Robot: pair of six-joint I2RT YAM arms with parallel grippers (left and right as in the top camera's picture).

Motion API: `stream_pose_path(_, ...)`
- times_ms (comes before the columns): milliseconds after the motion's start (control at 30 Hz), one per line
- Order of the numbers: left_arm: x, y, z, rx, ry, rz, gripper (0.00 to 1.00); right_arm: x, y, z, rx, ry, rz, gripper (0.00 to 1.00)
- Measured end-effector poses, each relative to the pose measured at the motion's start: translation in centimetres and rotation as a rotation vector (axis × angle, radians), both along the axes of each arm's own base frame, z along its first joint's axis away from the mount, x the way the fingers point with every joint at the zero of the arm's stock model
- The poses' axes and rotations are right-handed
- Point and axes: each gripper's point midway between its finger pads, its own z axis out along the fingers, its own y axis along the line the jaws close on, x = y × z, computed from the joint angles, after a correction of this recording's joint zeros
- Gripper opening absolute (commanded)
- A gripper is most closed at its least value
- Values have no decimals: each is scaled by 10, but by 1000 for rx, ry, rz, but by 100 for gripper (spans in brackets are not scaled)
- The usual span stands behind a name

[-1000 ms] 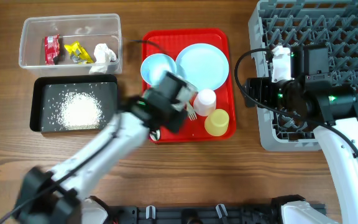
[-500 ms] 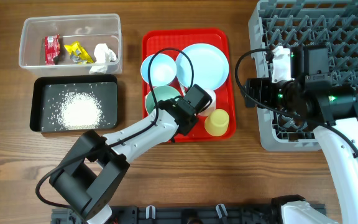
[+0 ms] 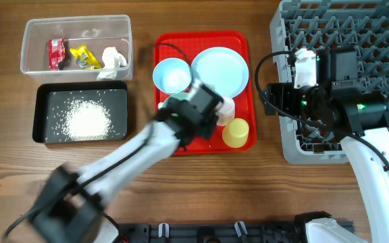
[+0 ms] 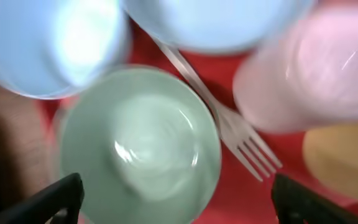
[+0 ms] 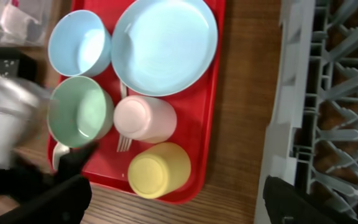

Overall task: Sort waste into correct bins and load items into the dishwasher rack
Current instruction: 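Return the empty green bowl to the red tray with the left gripper, then grasp the green bowl with the right gripper and lift it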

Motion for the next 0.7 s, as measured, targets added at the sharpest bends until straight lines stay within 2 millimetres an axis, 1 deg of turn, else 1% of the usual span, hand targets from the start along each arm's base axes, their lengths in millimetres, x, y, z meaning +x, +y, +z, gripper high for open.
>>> stream_pose_path(33,2,5,14,-34,-22,34,100,1,1,-1,7,2,2,87)
stream_pose_path(67,4,14,32,-79,-50,83,100,2,3,-2,13,9,4,85)
stream_pose_path(100,6,24,50,-125,-79,133,100,3,4,-6,18,25,3,84)
stream_pose_path(133,7,32,62,-157,-98,172,100,4,5,-11,18,40,5,83)
stream_pose_path(167,8,45,76,-195,-119,226,100,5,8,-17,18,63,10,82)
stream_pose_path(233,8,66,91,-233,-132,311,100,6,17,-32,12,113,32,82)
stream_pose_path(267,7,76,93,-242,-126,348,100,5,24,-41,7,144,50,82)
stream_pose_path(300,6,84,91,-243,-112,383,100,5,30,-49,2,170,66,82)
stream_pose_path(367,4,98,82,-237,-70,445,100,1,49,-72,-22,242,103,84)
stream_pose_path(500,1,116,63,-238,-6,535,100,-9,75,-102,-95,324,138,86)
stream_pose_path(600,-2,132,48,-254,44,596,100,-11,92,-111,-132,317,162,87)
stream_pose_path(700,-3,145,38,-290,85,649,100,-6,108,-109,-126,264,182,86)
